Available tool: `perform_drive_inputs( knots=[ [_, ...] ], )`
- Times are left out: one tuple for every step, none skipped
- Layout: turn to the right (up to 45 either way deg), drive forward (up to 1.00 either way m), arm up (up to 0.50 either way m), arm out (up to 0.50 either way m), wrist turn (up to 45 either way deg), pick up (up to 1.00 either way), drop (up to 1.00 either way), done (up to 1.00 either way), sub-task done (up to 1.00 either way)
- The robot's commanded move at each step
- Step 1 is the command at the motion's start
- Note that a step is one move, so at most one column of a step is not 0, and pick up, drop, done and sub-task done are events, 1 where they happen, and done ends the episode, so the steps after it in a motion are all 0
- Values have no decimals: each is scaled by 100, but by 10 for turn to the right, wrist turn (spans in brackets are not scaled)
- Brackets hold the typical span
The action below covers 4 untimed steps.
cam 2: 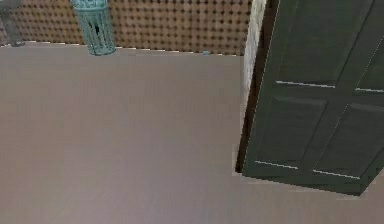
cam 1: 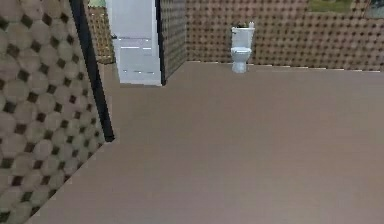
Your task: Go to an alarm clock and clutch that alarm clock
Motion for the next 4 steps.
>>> perform_drive_inputs(
  knots=[
    [-90,0,0,0,0,0,0,0,0],
    [0,100,0,0,0,0,0,0,0],
    [0,100,0,0,0,0,0,0,0],
    [-90,0,0,0,0,0,0,0,0]
  ],
)
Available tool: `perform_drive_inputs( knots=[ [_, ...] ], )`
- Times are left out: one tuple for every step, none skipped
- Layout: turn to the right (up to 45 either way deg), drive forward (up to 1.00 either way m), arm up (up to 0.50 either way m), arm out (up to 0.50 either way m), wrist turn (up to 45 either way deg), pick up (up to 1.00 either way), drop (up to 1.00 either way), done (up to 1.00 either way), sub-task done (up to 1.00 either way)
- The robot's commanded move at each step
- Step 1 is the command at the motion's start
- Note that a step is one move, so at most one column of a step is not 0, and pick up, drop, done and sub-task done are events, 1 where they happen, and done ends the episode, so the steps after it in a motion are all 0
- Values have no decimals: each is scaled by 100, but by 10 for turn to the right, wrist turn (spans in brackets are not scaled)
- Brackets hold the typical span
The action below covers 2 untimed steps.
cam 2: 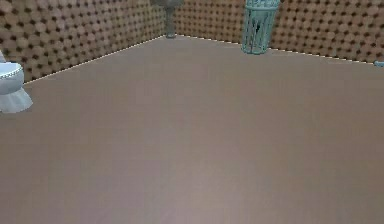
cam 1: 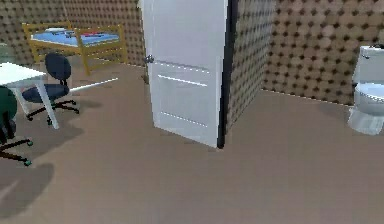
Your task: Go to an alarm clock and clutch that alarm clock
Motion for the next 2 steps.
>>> perform_drive_inputs(
  knots=[
    [0,15,0,0,0,0,0,0,0],
    [-240,0,0,0,0,0,0,0,0]
  ],
)
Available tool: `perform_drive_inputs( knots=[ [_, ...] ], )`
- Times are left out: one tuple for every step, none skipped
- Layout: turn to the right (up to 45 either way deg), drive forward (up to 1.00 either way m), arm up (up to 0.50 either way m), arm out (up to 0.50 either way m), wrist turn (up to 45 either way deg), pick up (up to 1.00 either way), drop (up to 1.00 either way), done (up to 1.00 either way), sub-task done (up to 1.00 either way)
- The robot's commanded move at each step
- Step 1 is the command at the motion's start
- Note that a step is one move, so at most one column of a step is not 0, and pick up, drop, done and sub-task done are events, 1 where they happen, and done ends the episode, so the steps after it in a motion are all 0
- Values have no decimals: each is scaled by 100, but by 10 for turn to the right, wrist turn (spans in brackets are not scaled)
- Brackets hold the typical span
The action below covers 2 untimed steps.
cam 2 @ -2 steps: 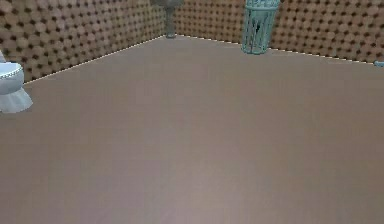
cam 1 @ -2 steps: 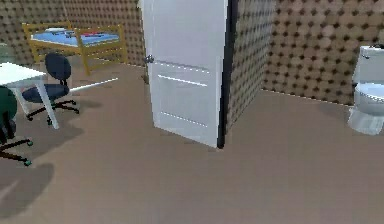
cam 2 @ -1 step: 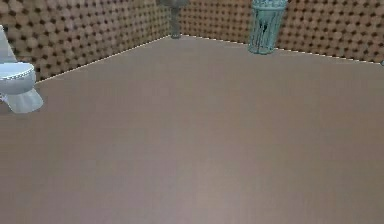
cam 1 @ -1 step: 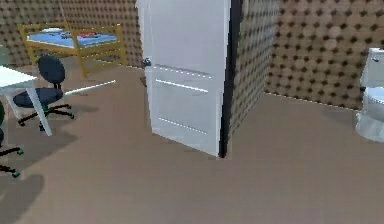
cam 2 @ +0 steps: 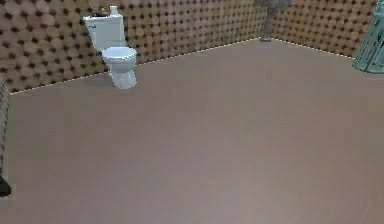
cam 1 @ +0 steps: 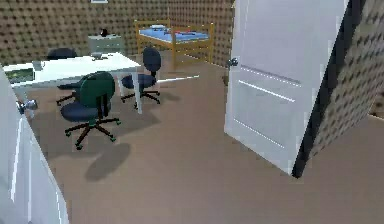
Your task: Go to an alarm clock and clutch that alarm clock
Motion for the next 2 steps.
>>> perform_drive_inputs(
  knots=[
    [0,35,0,0,0,0,0,0,0],
    [-210,0,0,0,0,0,0,0,0]
  ],
)
